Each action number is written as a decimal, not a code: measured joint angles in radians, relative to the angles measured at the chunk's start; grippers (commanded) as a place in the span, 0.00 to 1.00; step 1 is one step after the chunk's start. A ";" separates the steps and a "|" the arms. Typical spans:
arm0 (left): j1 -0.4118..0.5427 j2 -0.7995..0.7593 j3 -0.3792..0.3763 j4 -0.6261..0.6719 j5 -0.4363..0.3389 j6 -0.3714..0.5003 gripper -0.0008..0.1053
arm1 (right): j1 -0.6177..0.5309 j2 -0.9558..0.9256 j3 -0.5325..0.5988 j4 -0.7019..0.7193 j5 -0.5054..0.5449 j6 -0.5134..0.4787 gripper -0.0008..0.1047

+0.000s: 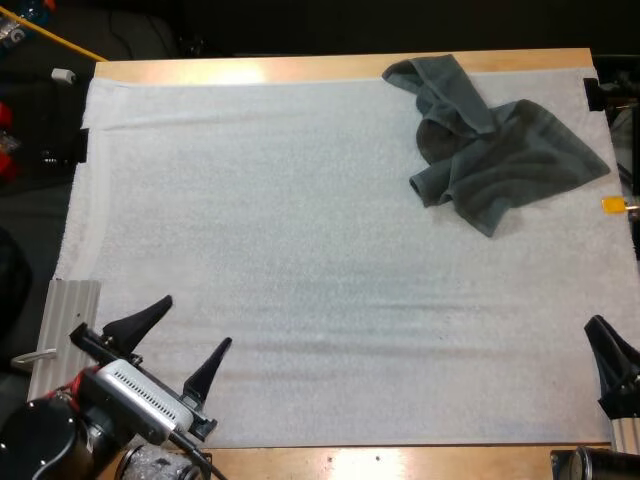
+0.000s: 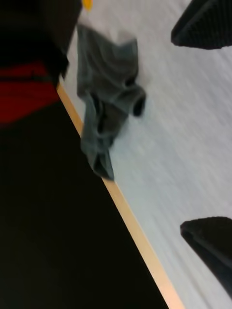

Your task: Pick towel from pile, fold and stack

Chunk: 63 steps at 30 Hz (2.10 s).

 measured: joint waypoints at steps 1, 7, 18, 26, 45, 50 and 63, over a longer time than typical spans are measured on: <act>-0.014 0.013 -0.012 0.000 0.003 -0.004 0.66 | 0.000 0.010 -0.014 0.007 -0.009 0.001 0.68; -0.043 0.059 -0.028 -0.001 0.023 -0.034 0.66 | 0.019 0.063 -0.054 0.011 -0.020 0.007 0.68; -0.043 0.114 -0.028 -0.001 0.031 -0.044 0.66 | 0.064 0.306 -0.054 -0.035 0.018 0.055 0.68; -0.043 0.121 -0.028 -0.001 0.031 -0.044 0.66 | 0.222 0.535 -0.054 -0.155 0.175 0.139 0.68; -0.043 0.121 -0.028 -0.001 0.031 -0.047 0.66 | 0.422 1.172 -0.054 -0.494 0.382 0.400 0.68; -0.043 0.121 -0.028 -0.001 0.039 -0.068 0.66 | 0.422 1.287 -0.054 -0.583 0.399 0.467 0.68; -0.043 0.121 -0.028 -0.001 0.075 -0.075 0.66 | 0.422 1.588 -0.274 -0.587 0.476 0.578 0.57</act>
